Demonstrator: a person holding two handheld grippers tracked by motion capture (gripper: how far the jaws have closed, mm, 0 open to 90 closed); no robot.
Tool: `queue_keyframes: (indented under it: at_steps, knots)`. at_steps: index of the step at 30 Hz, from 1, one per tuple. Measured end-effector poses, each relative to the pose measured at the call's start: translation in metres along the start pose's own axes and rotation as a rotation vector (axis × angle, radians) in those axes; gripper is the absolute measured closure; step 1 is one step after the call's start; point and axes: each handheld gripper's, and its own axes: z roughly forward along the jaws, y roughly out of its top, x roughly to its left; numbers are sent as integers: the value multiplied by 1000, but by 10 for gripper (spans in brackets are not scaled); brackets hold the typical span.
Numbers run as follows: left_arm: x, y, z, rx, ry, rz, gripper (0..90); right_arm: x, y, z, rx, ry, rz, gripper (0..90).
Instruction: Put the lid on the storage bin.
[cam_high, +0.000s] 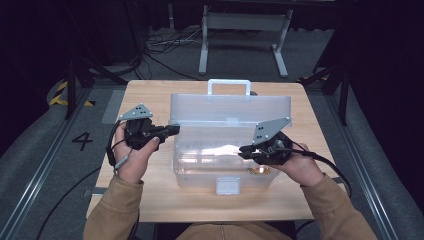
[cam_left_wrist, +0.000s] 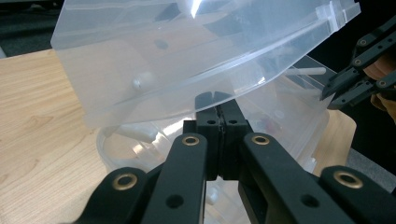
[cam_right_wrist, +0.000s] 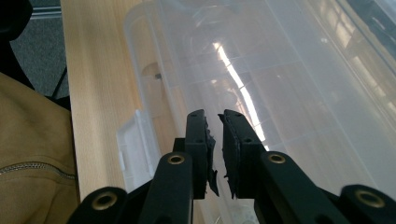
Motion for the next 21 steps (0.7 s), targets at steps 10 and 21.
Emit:
queue_keyframes:
  at_steps: [10, 21]
  knots:
    - [-1, -1, -1, 15, -4, 5, 896, -7, -27, -22, -166, -31, 114, 813]
    - [-1, -1, -2, 20, -10, 6, 895, -22, -60, -44, -255, -70, 244, 862]
